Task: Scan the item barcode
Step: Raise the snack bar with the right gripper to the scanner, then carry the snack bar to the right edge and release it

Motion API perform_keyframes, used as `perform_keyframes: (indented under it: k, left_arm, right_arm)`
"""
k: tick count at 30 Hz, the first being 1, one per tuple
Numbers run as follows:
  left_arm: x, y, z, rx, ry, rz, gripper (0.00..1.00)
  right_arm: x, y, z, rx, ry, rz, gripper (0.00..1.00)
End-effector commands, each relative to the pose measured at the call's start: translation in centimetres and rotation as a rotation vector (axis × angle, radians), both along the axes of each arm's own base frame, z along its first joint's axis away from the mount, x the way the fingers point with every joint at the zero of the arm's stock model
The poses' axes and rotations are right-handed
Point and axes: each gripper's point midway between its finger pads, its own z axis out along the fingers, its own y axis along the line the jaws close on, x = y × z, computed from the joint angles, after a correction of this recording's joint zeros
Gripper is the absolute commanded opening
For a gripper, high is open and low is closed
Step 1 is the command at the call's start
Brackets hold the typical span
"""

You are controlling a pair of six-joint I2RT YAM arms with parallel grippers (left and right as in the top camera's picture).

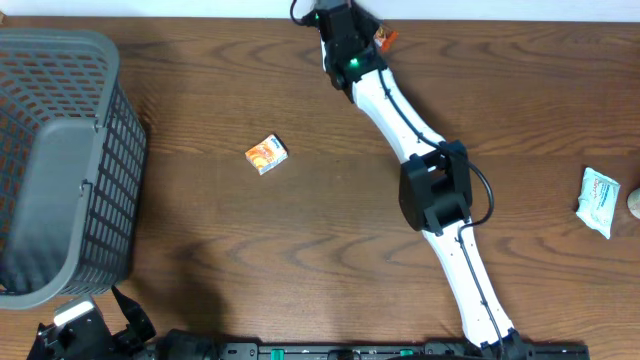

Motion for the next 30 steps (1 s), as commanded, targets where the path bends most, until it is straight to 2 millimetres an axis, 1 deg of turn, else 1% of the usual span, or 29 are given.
perform_keyframes:
  k: [1,4,8,12,13,16,18,20,24,25,27,30]
  left_arm:
    - [-0.2,0.1,0.1,0.011,-0.001,0.004,0.98]
    - [-0.2,0.1,0.1,0.011,-0.001,0.004,0.98]
    - [-0.2,0.1,0.1,0.011,-0.001,0.004,0.98]
    - [-0.2,0.1,0.1,0.011,-0.001,0.004,0.98]
    - [-0.2,0.1,0.1,0.011,-0.001,0.004,0.98]
    - [-0.2,0.1,0.1,0.011,-0.001,0.004,0.98]
    - [-0.2,0.1,0.1,0.011,-0.001,0.004,0.98]
    - [-0.2,0.1,0.1,0.011,-0.001,0.004,0.98]
    - [-0.2,0.1,0.1,0.011,-0.001,0.004,0.98]
    - [-0.2,0.1,0.1,0.011,-0.001,0.004,0.98]
    - [-0.2,0.1,0.1,0.011,-0.001,0.004,0.98]
    - [-0.2,0.1,0.1,0.011,-0.001,0.004,0.98]
  right_arm:
    - [0.1,0.2,1.0,-0.060,-0.029,-0.007,0.01]
    - [0.0,0.3,0.3,-0.094,-0.010,0.003,0.01]
    - [-0.2,0.0,-0.6,-0.151,0.014,0.011,0.01]
    - [-0.5,-1.3,-2.5,-0.243,0.040,-0.013,0.01]
    - [-0.5,-1.9,-3.0,-0.267,0.035,-0.034,0.01]
    - [-0.6,-2.7,-3.4,-0.305,0.024,-0.067,0.01]
    - [-0.7,-3.2,-3.0,-0.310,0.004,-0.102,0.01]
    - [-1.0,-3.3,-2.1,-0.315,-0.009,-0.125,0.01]
    - [-1.9,-4.4,1.2,-0.335,-0.035,-0.201,0.01]
    - [-2.4,-4.7,2.0,-0.353,-0.013,-0.207,0.01]
    - [-3.8,-5.5,2.8,-0.382,0.066,-0.207,0.01]
    - [-7.0,-7.9,4.0,-0.364,0.176,-0.259,0.01]
